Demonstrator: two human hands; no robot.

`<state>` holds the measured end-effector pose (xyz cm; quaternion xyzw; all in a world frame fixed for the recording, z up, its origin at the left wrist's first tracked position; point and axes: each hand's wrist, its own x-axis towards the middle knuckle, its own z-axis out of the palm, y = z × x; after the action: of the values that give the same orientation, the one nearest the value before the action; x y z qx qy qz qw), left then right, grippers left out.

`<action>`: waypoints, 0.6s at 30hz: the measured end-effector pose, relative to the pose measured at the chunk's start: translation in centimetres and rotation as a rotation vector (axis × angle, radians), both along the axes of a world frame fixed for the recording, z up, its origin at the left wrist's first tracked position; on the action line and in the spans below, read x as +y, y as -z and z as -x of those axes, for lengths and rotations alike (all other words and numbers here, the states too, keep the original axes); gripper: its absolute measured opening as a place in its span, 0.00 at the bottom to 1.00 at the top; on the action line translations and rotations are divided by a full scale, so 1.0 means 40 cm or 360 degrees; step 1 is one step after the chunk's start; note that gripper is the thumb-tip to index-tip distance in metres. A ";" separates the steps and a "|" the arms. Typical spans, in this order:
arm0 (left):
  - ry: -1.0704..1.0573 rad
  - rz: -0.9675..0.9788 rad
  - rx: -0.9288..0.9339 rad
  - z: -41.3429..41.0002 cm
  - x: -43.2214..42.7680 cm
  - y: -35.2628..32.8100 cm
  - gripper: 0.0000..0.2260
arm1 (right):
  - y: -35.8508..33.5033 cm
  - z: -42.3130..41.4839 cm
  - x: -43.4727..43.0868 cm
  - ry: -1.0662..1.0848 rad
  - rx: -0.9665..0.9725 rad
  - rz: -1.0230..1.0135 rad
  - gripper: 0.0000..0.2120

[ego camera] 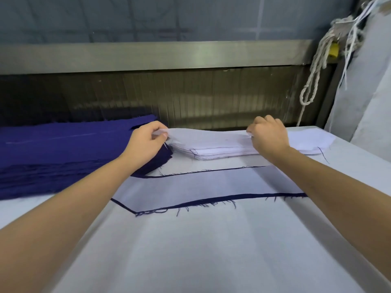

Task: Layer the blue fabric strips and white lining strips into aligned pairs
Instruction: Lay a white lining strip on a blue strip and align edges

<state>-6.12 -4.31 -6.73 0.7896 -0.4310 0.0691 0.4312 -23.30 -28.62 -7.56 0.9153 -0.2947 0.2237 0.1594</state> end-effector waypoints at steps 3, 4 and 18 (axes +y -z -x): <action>-0.0072 -0.0007 0.0027 -0.006 0.041 0.009 0.09 | 0.001 0.040 -0.004 0.0026 -0.0028 -0.0093 0.16; -0.0080 0.0026 0.0107 -0.004 0.053 0.012 0.14 | 0.003 0.053 0.000 0.0019 -0.0029 -0.0107 0.16; -0.0037 0.0080 0.0244 0.057 0.207 0.056 0.09 | 0.039 0.200 0.099 0.0005 0.0048 -0.0300 0.11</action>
<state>-8.39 3.96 -8.96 0.7864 -0.3858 0.0243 0.4819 -31.31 -24.68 -9.10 0.9290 -0.3134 0.1809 0.0773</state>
